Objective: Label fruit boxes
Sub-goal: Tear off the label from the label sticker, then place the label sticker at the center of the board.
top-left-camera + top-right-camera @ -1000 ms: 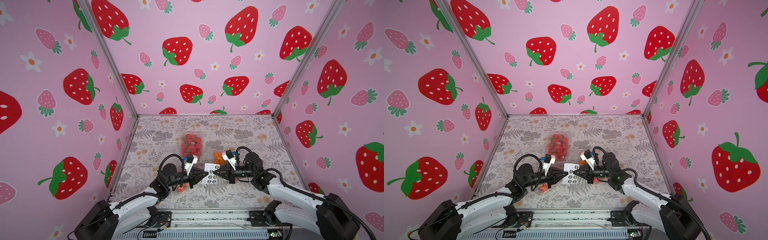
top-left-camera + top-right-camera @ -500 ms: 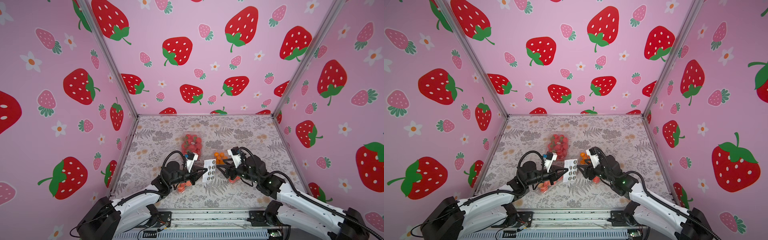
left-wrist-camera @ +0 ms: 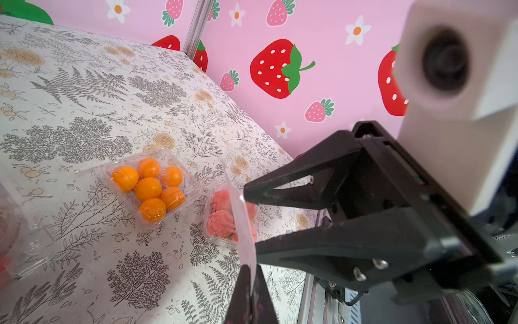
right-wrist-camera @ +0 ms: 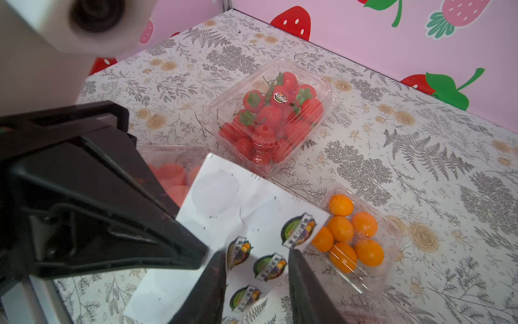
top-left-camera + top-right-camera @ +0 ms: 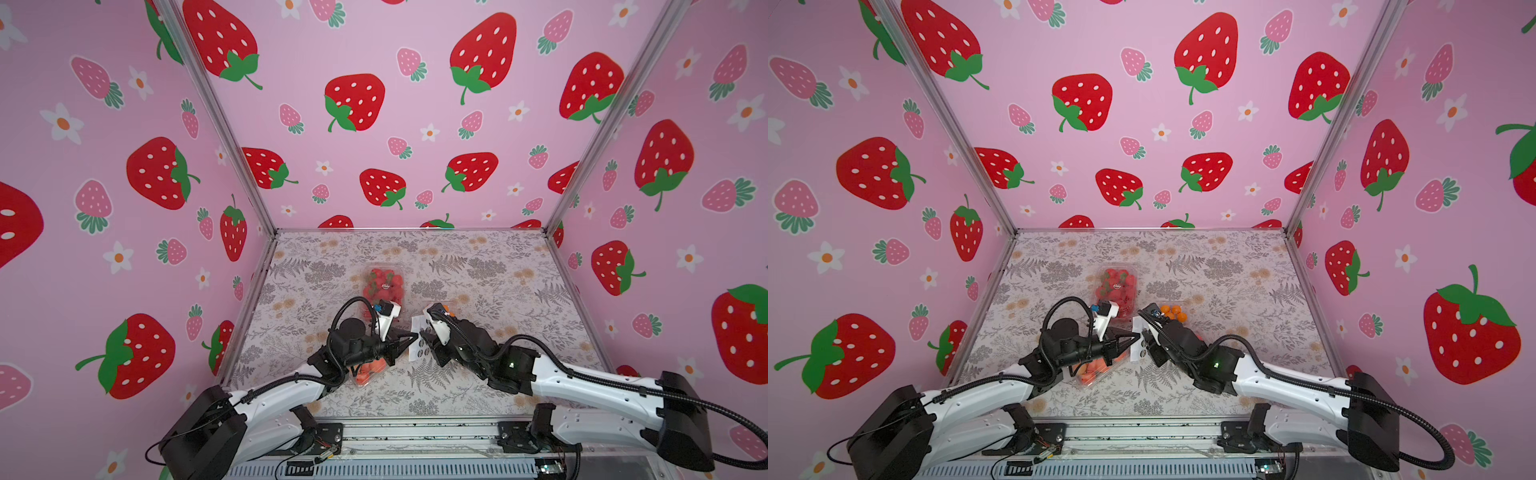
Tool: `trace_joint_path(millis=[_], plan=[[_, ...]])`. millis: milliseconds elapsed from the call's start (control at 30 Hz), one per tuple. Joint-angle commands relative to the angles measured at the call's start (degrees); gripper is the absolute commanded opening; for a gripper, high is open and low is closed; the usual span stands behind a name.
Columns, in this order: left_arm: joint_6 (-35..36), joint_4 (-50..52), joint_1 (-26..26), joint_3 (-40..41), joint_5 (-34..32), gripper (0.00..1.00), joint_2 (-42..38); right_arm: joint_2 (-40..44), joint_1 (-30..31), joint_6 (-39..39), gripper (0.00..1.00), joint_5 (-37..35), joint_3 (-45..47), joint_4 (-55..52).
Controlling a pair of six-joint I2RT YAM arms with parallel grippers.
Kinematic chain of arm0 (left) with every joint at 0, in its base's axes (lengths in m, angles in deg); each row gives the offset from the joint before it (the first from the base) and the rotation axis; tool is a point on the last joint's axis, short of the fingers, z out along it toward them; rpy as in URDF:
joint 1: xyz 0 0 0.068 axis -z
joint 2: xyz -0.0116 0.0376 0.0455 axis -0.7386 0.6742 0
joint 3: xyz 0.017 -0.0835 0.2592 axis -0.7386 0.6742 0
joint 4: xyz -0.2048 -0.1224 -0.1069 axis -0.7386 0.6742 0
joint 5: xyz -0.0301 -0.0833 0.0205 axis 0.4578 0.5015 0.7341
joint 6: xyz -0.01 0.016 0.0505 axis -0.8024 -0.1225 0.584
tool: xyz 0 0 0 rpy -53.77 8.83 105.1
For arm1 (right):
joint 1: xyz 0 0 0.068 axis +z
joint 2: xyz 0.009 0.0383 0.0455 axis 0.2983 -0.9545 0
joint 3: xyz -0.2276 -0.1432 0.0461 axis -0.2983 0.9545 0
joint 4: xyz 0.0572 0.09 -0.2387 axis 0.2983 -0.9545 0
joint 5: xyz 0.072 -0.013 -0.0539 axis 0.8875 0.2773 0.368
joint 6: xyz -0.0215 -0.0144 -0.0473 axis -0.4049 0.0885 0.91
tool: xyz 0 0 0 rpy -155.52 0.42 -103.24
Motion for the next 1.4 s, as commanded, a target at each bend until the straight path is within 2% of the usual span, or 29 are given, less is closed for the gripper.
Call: trace_joint_path(millis=[0, 233, 300, 433, 467, 1000, 1167, 1267, 1300, 1367], plan=[[1.0, 0.1, 0.4, -1.0, -0.4, 0.00, -1.4, -0.1, 0.3, 1.2, 0.36, -1.7, -1.3, 1.2], [1.1, -0.9, 0.5, -0.5, -0.2, 0.00, -1.4, 0.0, 0.3, 1.1, 0.28, 2.6, -0.3, 3.5], [1.1, -0.9, 0.5, -0.6, -0.3, 0.00, -1.3, -0.9, 0.3, 0.9, 0.20, 3.9, -0.5, 3.9], [0.9, -0.5, 0.5, -0.5, -0.9, 0.00, -1.3, -0.7, 0.3, 0.2, 0.01, 1.8, -0.2, 2.6], [0.8, -0.6, 0.5, -0.4, -1.3, 0.00, -1.3, -0.1, 0.3, 0.1, 0.00, 1.4, 0.4, 2.8], [0.9, 0.5, 0.8, -0.9, -1.5, 0.00, -0.8, 9.4, -0.8, -0.7, 0.00, -0.8, 5.5, -0.4], [1.1, 5.7, 2.5, -3.3, -6.4, 0.00, 0.6, 11.5, -0.8, -0.7, 0.00, -2.2, 6.2, -1.4], [0.1, 4.0, 3.3, -3.8, -3.3, 0.00, 2.8, 11.6, -1.6, -0.3, 0.00, -2.7, 6.3, -1.7], [-0.6, 4.7, 3.9, -4.3, -4.0, 0.00, 3.3, 11.6, -1.9, 0.0, 0.00, -3.0, 6.2, -1.9], [-4.6, 11.7, 7.0, -6.7, -12.4, 0.00, 4.5, 11.6, -3.8, 0.5, 0.00, -3.6, 6.0, -2.3]])
